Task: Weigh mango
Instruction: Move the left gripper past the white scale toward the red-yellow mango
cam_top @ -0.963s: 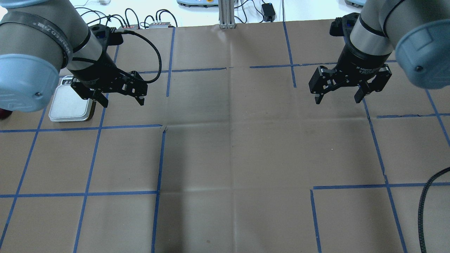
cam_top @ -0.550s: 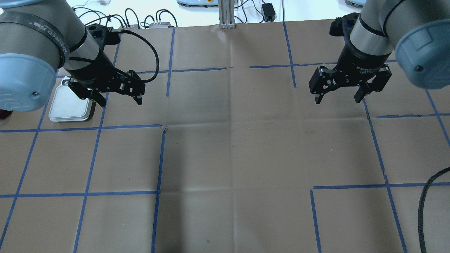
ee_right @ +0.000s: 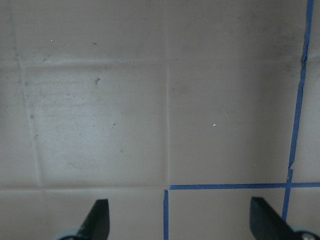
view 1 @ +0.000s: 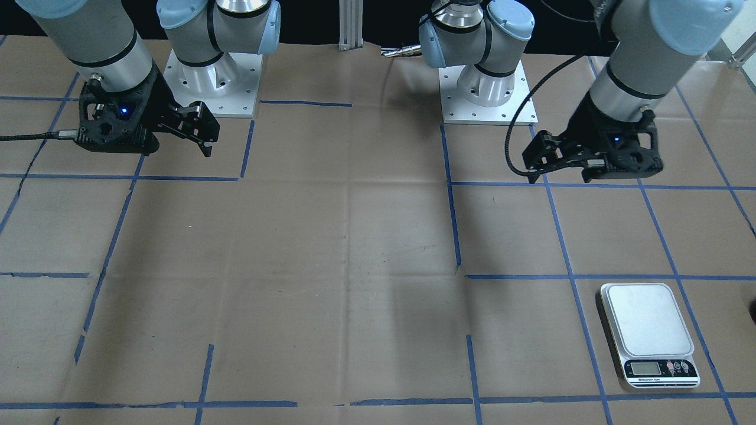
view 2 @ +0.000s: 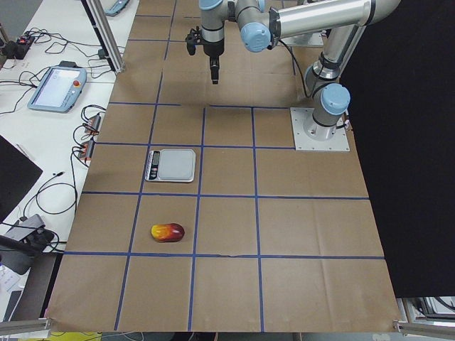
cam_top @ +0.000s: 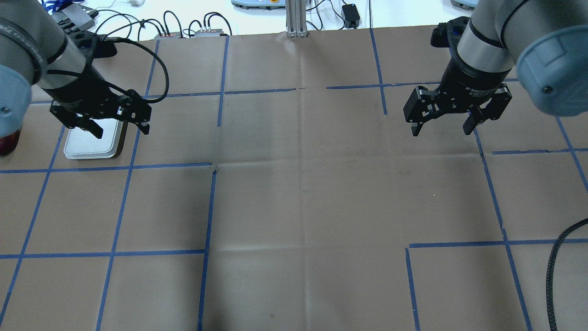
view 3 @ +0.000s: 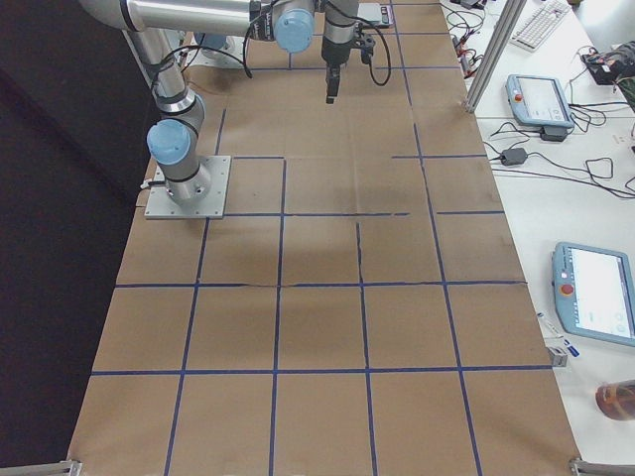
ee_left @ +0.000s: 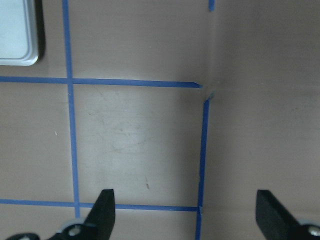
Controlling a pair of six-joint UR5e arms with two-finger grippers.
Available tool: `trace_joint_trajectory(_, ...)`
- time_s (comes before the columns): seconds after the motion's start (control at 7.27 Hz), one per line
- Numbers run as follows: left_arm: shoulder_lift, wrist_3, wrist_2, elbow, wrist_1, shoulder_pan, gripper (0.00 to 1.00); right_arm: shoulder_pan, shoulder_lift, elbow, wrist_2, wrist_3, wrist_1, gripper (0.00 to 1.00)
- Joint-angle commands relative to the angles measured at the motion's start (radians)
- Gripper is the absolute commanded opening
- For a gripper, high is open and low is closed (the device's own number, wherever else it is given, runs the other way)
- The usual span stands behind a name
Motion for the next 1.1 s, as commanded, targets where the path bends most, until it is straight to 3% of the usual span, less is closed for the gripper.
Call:
trace_joint_trajectory(0.0, -0.051, 0.211, 0.009, -0.001, 0.12, 0.199, 1.0, 0.0, 0.0, 0.0, 0.0, 0.0, 0.0, 1.0)
trace_joint_trajectory(0.41, -0.3, 0.376, 0.007, 0.083, 0.301, 0.42, 1.0, 0.0, 0.0, 0.0, 0.0, 0.0, 0.0, 1.0)
trace_joint_trajectory(0.55, -0.371, 0.433, 0.007, 0.141, 0.347, 0.442, 1.0, 0.0, 0.0, 0.0, 0.0, 0.0, 0.0, 1.0)
trace_joint_trajectory(0.69, -0.466, 0.442, 0.007, 0.221, 0.349, 0.469, 1.0, 0.0, 0.0, 0.0, 0.0, 0.0, 0.0, 1.0)
trace_joint_trajectory(0.96, -0.682, 0.426, 0.003, 0.501, 0.334, 0.505, 1.0, 0.0, 0.0, 0.0, 0.0, 0.0, 0.0, 1.0)
